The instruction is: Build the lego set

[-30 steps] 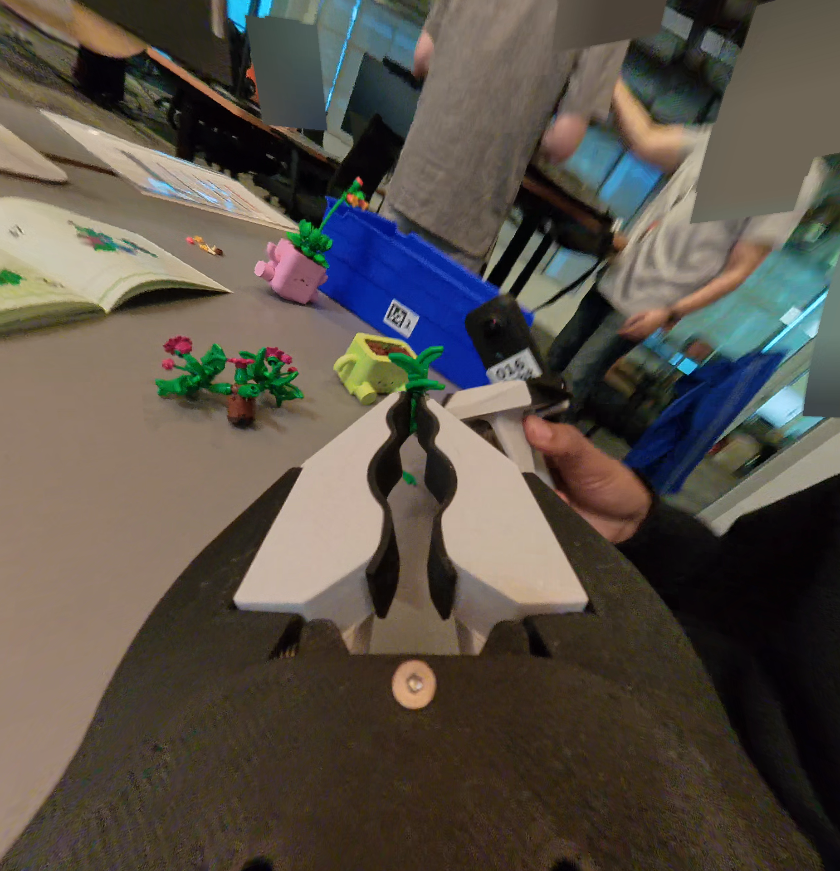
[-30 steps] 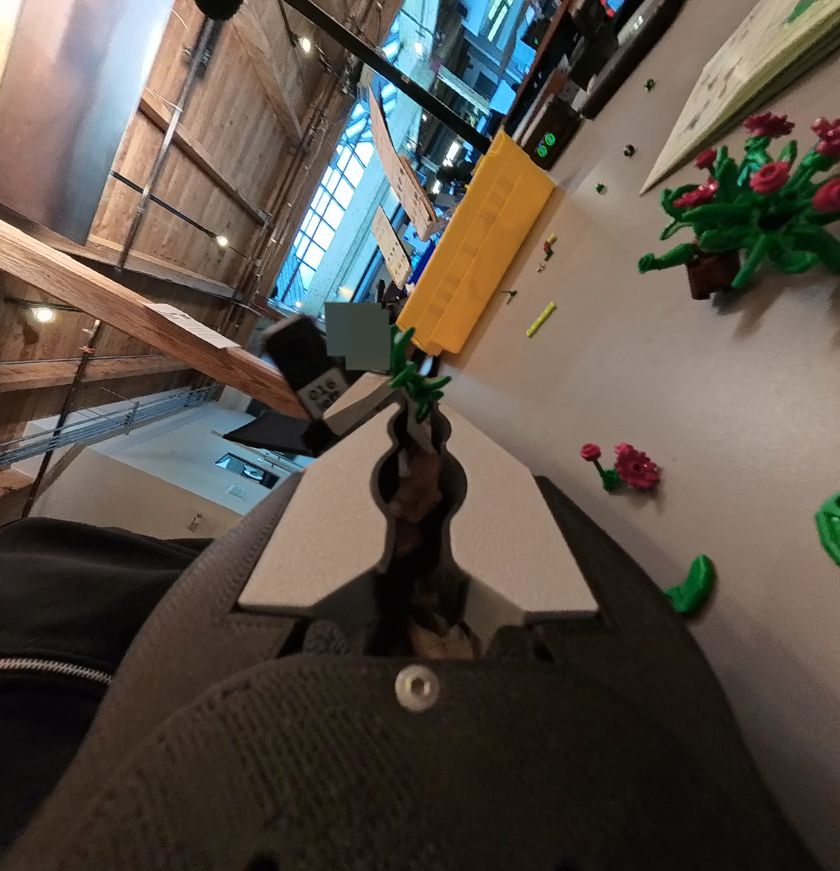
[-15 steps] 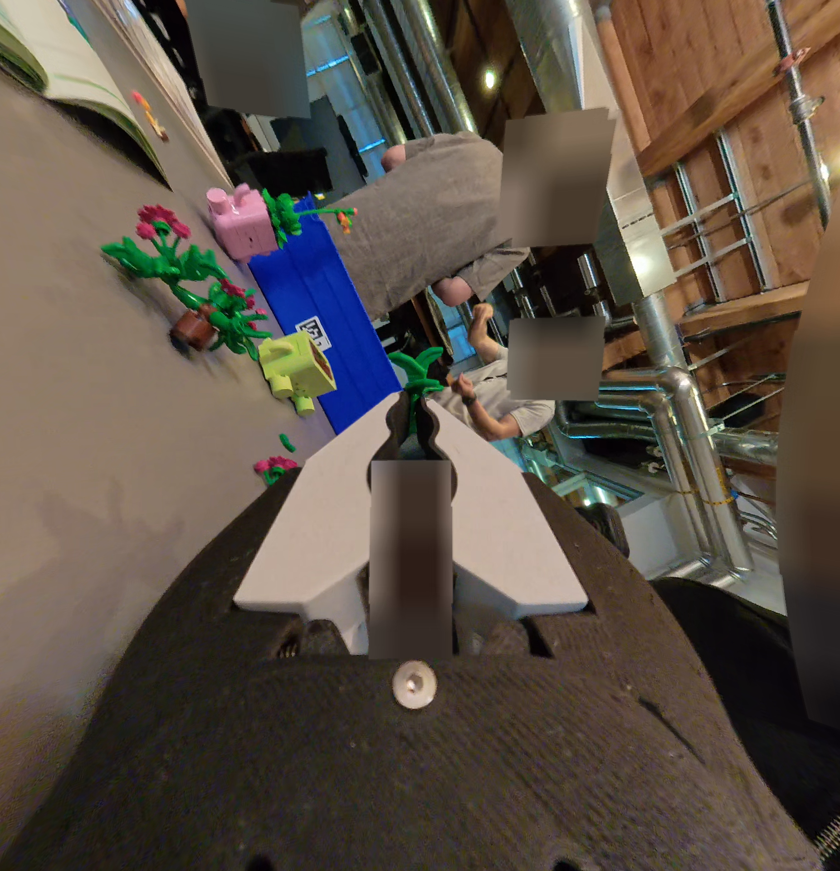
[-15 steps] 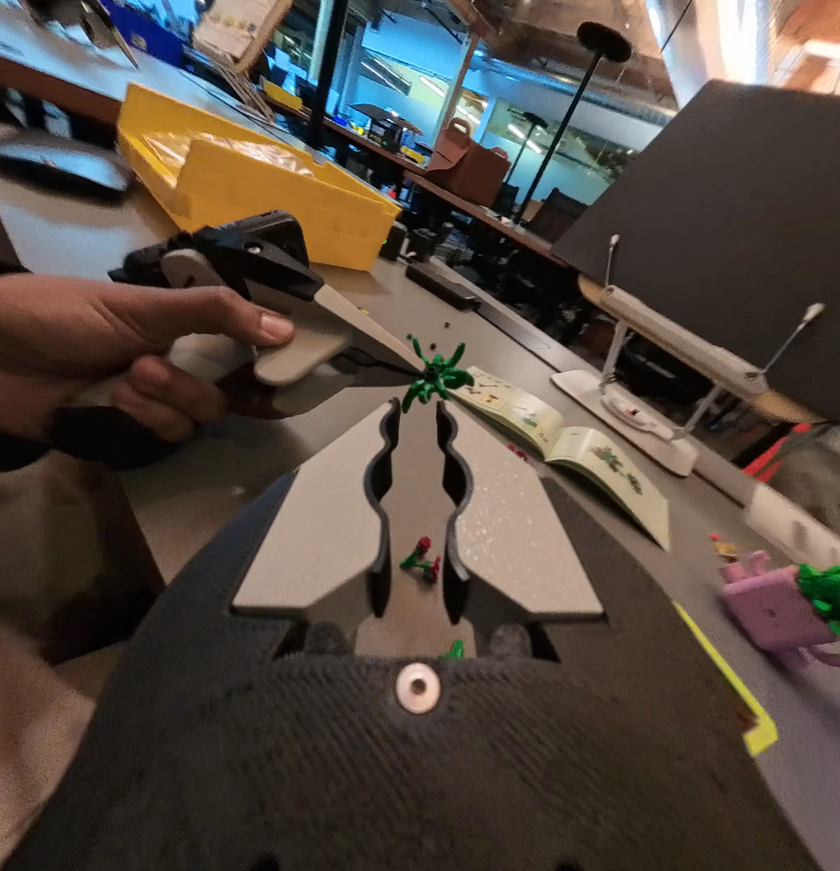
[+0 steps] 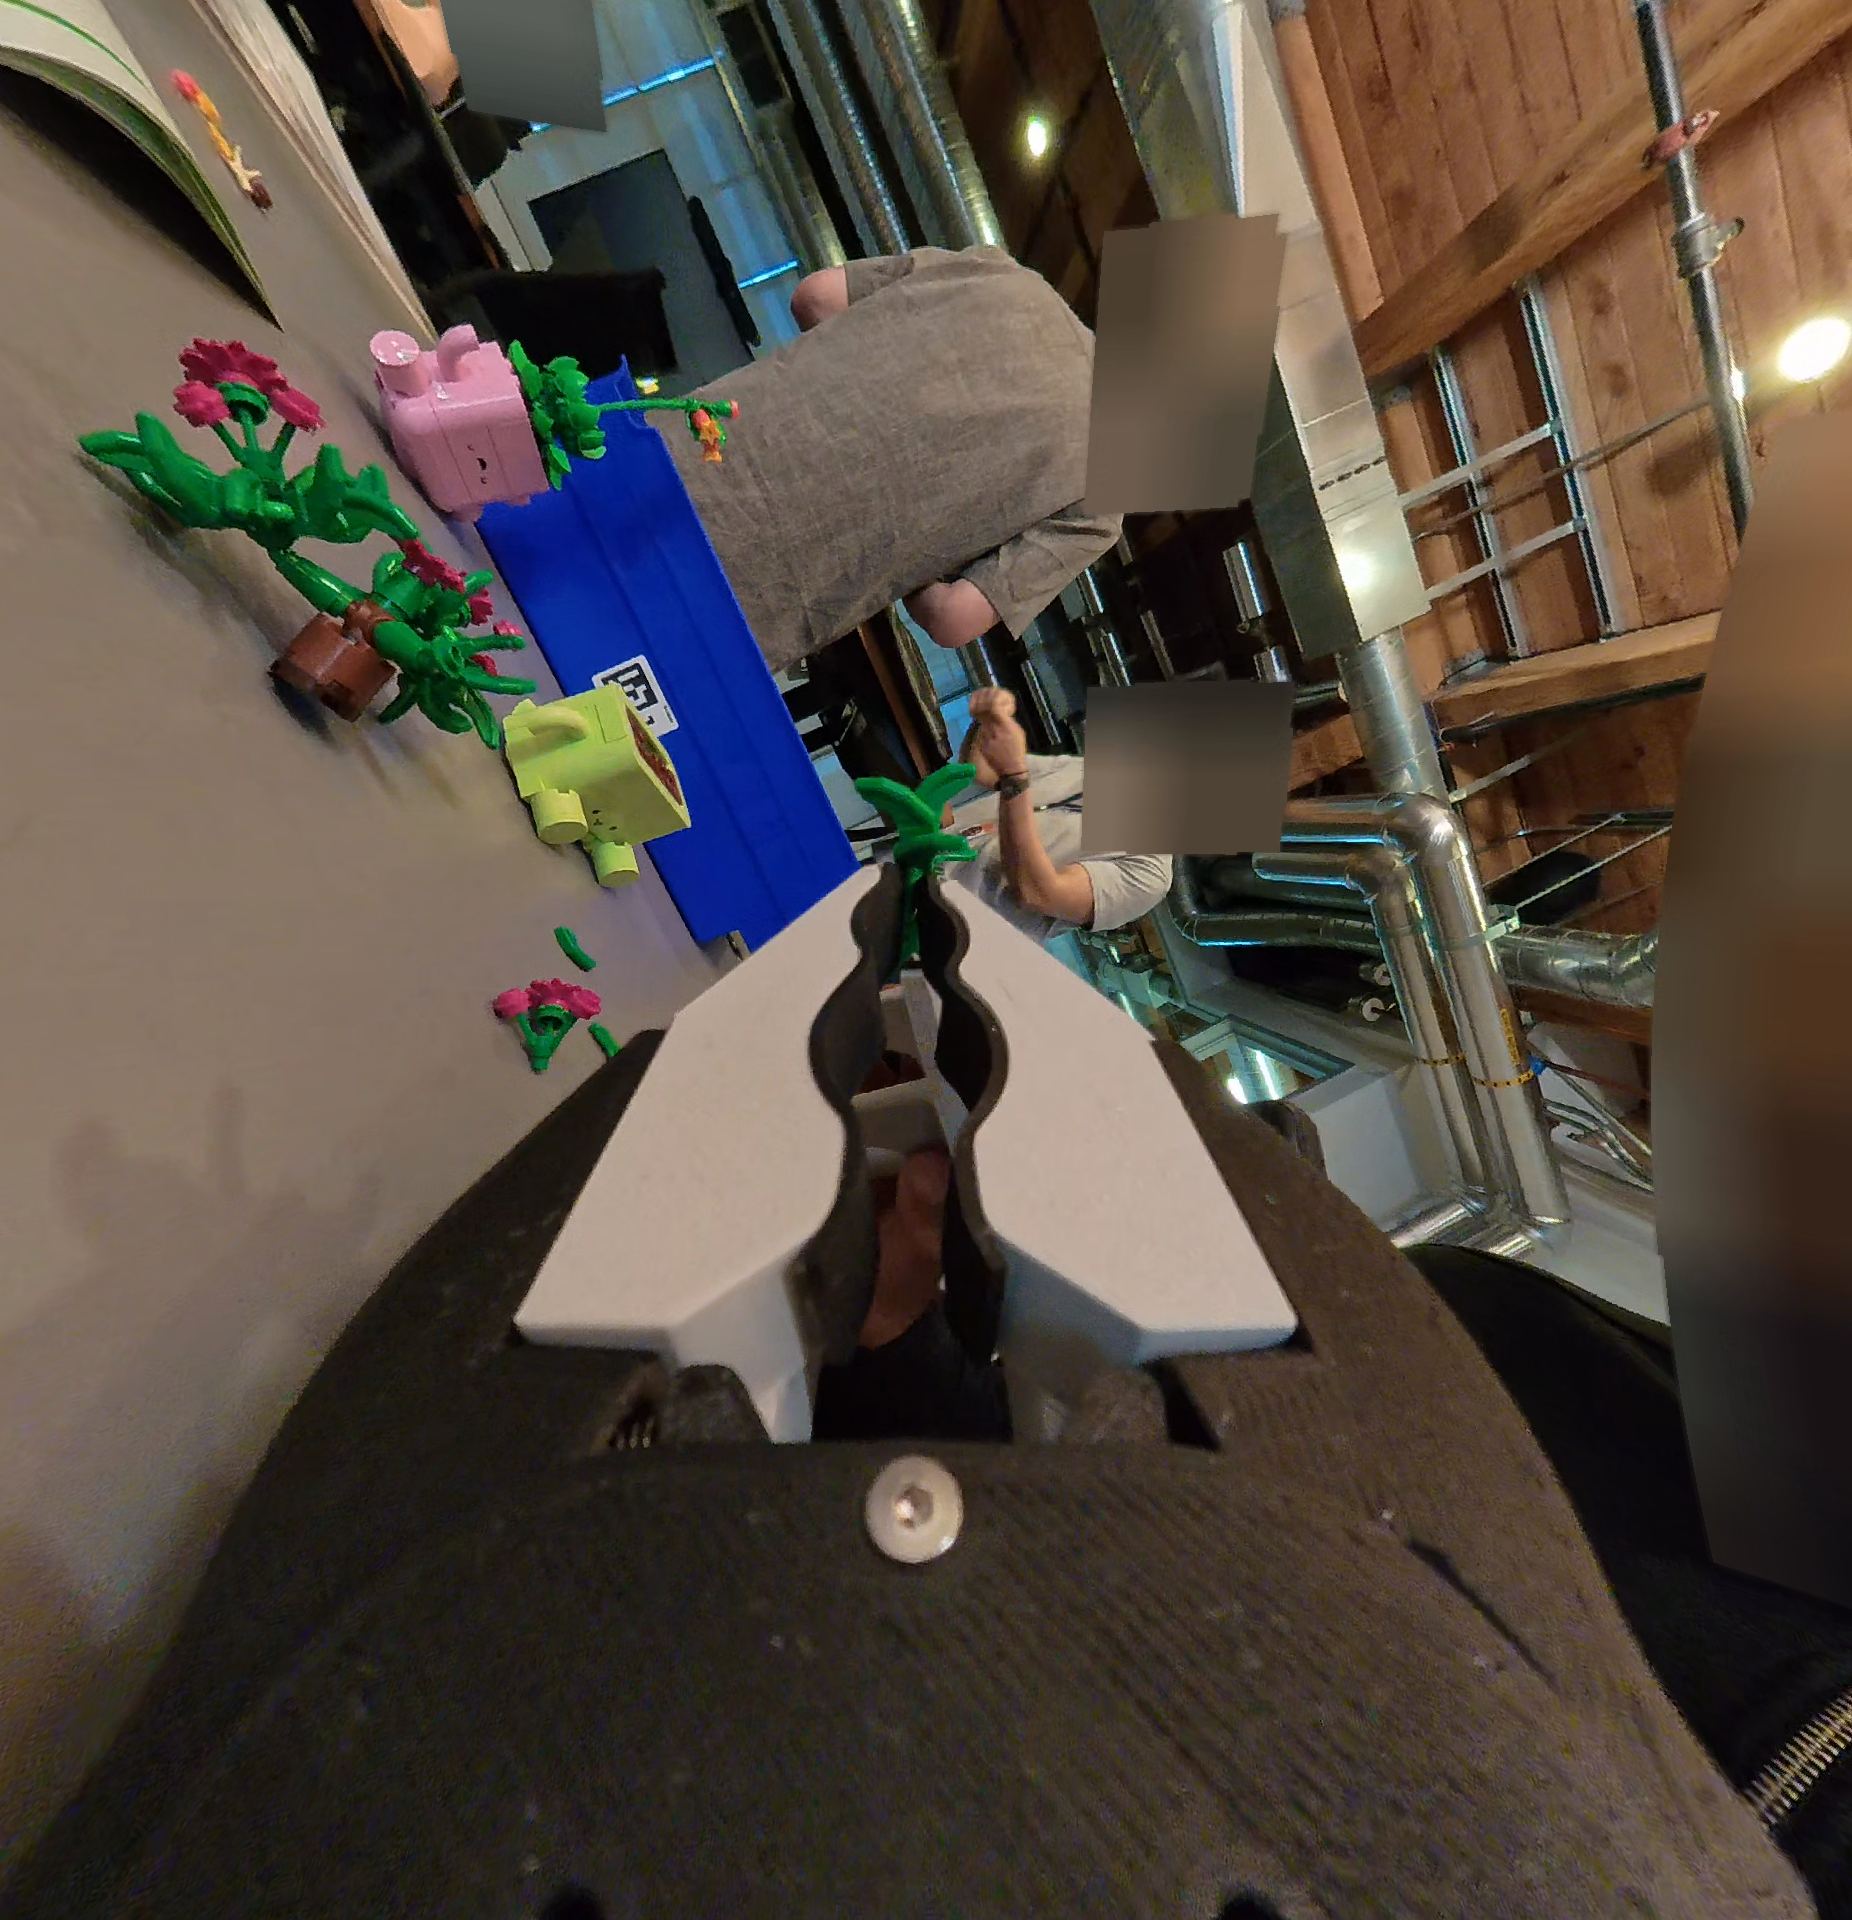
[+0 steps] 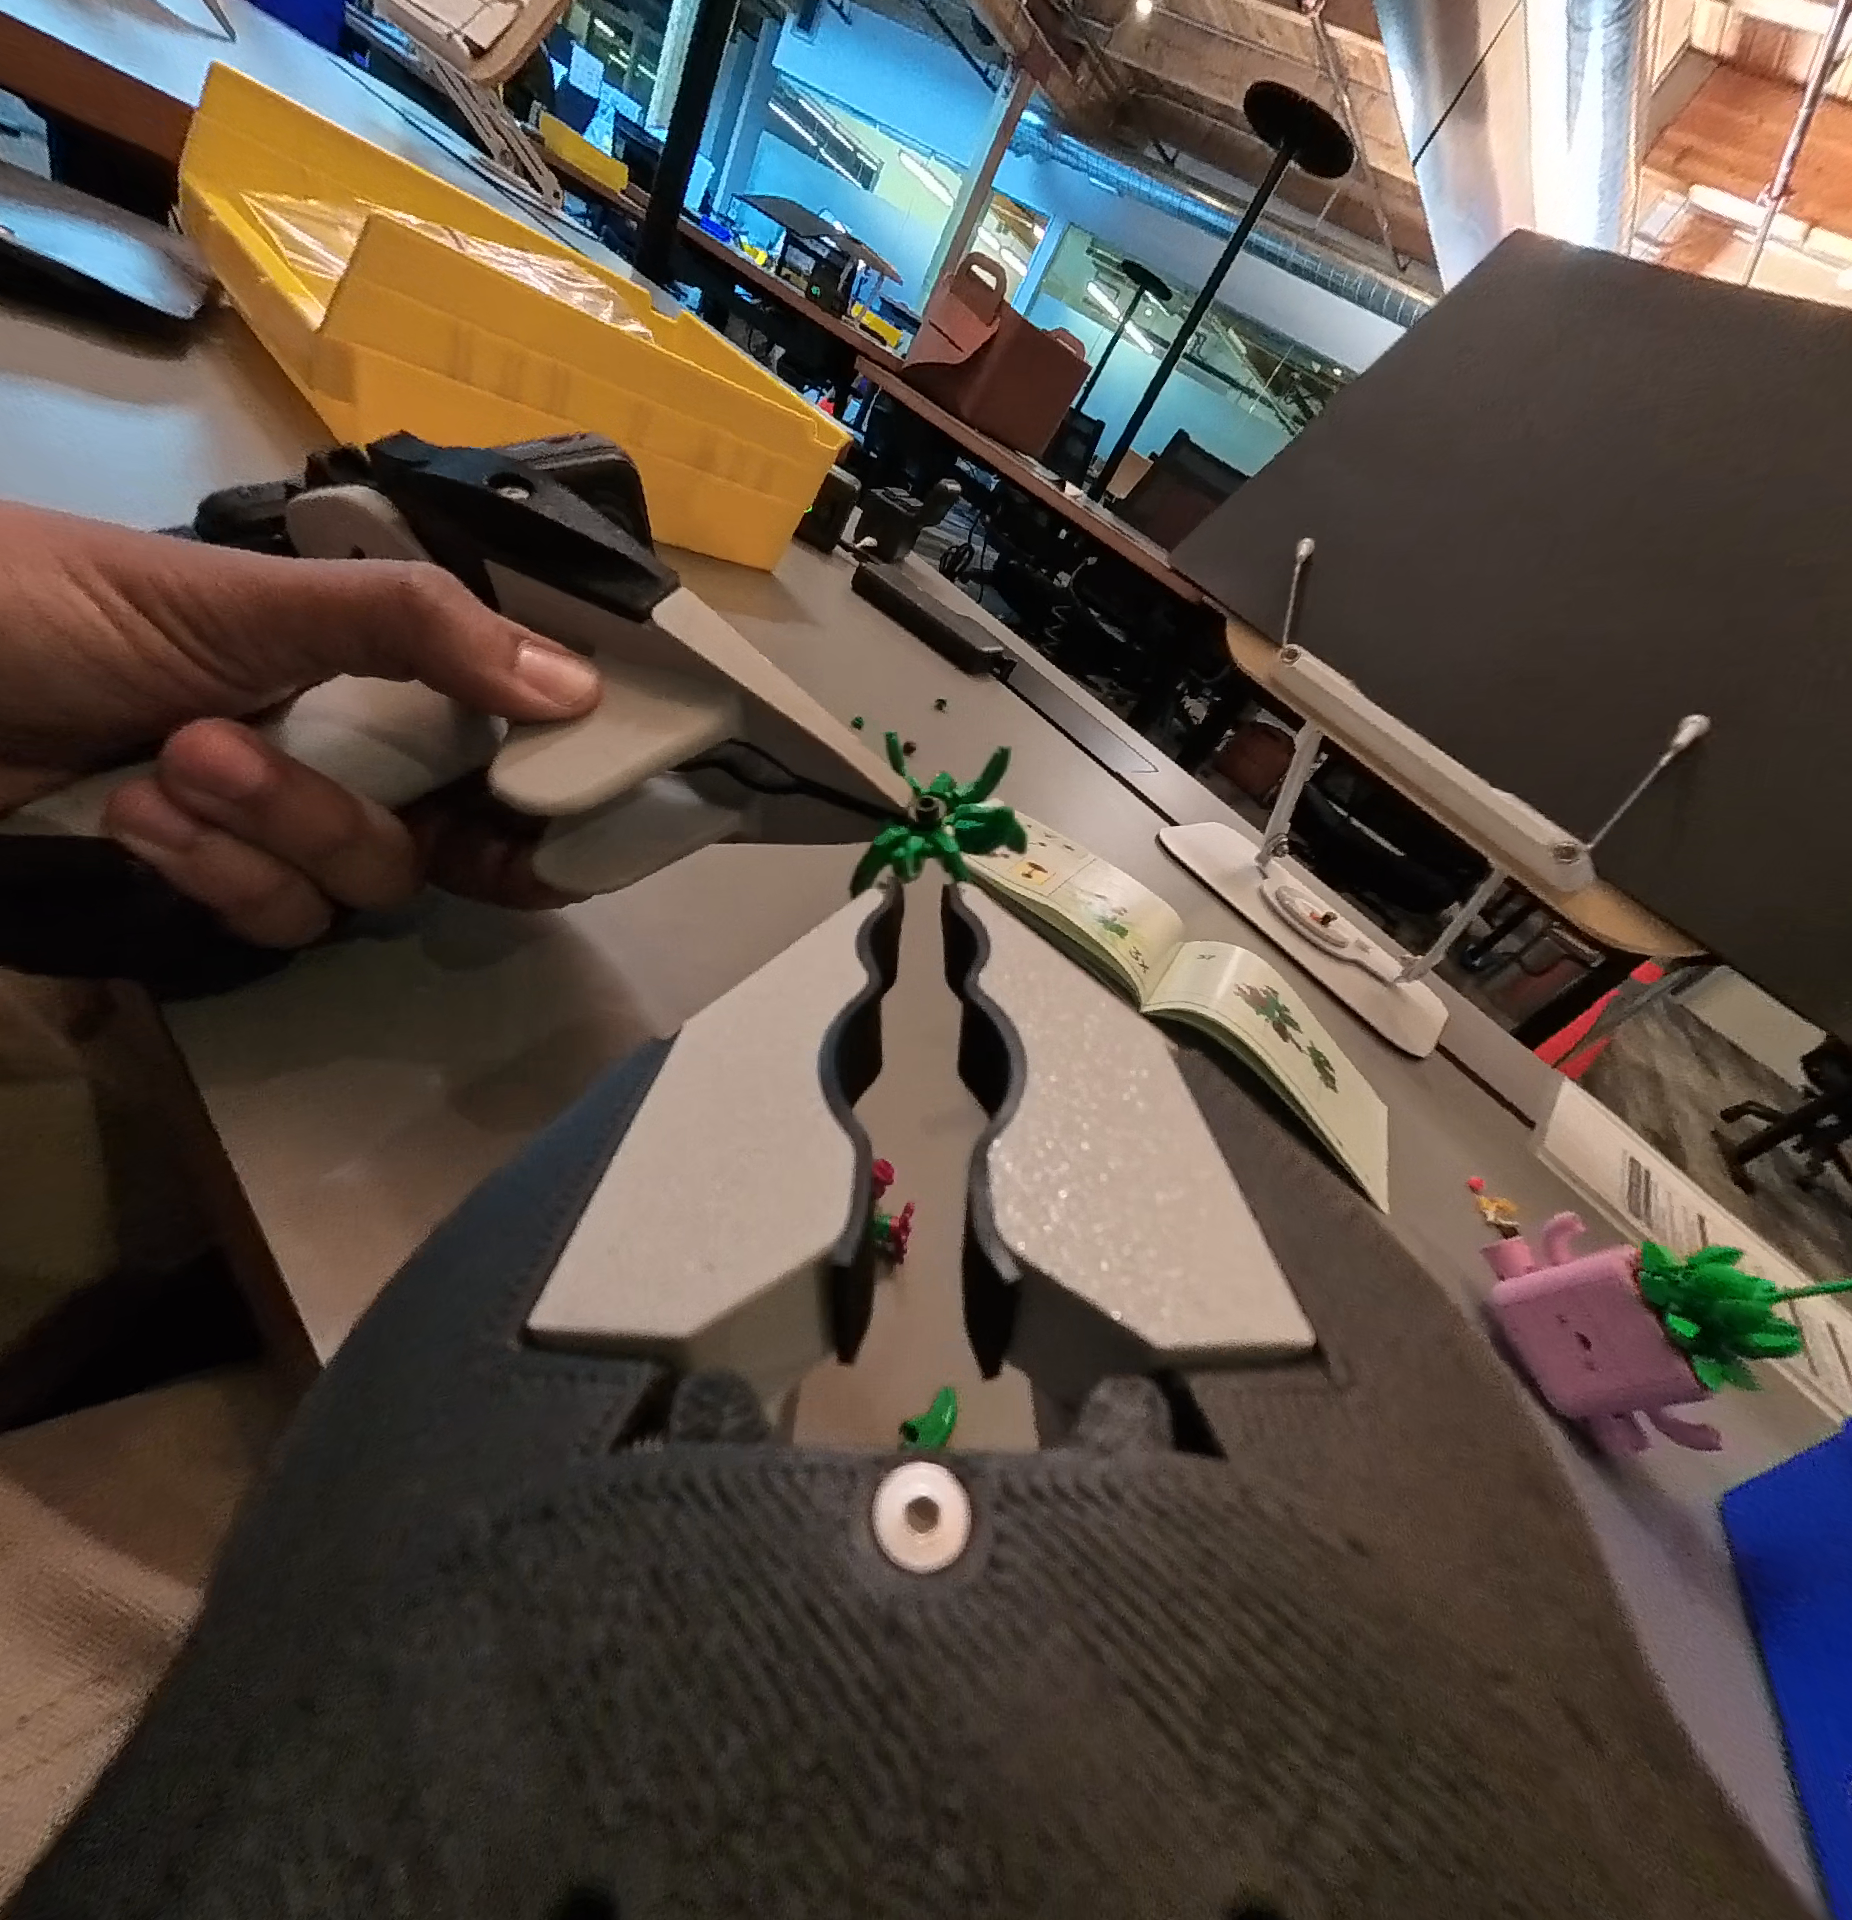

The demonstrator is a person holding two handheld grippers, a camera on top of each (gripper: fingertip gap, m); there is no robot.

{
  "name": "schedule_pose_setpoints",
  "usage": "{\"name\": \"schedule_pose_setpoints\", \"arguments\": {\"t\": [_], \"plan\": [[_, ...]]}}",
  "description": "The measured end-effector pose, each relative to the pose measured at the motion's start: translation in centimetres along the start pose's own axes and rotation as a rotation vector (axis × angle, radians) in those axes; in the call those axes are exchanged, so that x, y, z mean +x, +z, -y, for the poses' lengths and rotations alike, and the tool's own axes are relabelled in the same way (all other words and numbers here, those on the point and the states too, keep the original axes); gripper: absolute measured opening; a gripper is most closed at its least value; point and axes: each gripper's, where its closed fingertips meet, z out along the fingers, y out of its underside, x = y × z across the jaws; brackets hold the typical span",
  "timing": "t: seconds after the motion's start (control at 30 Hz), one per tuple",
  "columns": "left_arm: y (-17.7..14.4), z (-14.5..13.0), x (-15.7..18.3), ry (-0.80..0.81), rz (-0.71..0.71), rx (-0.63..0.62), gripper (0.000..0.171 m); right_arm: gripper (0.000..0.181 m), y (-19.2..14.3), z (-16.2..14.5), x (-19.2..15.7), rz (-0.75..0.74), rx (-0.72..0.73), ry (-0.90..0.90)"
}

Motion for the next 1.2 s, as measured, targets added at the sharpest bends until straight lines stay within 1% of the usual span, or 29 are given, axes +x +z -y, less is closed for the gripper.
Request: {"name": "schedule_pose_setpoints", "arguments": {"t": [0.13,0.3,0.47,0.57,0.63,0.7,0.9,1.0,1.13,1.2], "plan": [[0.2,-0.4,0.2,-0.055,-0.035,-0.002,0.001,0.005,0.1,0.0,-0.2,-0.009,0.001,-0.047],[0.4,-0.6,0.1,-0.060,-0.036,-0.018,0.002,0.002,-0.2,0.4,-0.1,-0.018,0.024,-0.076],[0.5,-0.8,0.1,-0.044,-0.025,-0.027,0.001,0.001,-0.1,0.4,-0.2,-0.044,0.030,-0.160],[0.3,-0.6,0.1,-0.037,-0.028,-0.012,0.001,0.002,-0.1,0.4,-0.3,-0.035,0.033,-0.144],[0.1,-0.2,0.1,-0.047,-0.033,0.010,0.001,0.007,-0.3,0.7,-0.4,-0.011,0.061,-0.089],[0.0,-0.1,0.1,-0.053,-0.034,0.016,0.001,0.007,-0.8,1.1,0.2,-0.006,0.104,-0.010],[0.8,-1.5,-0.1,0.061,0.026,-0.061,0.002,0.010,-1.5,0.9,2.6,0.038,0.154,0.270],[0.9,-1.7,-0.1,0.083,0.037,-0.068,0.002,0.009,-1.8,0.9,3.3,0.073,0.175,0.391],[0.8,-1.6,-0.1,0.077,0.035,-0.061,0.001,0.014,-1.9,1.1,3.4,0.152,0.187,0.566],[0.9,-1.6,-0.2,0.083,0.039,-0.064,0.001,0.015,-1.8,1.1,3.2,0.186,0.182,0.616]]}}
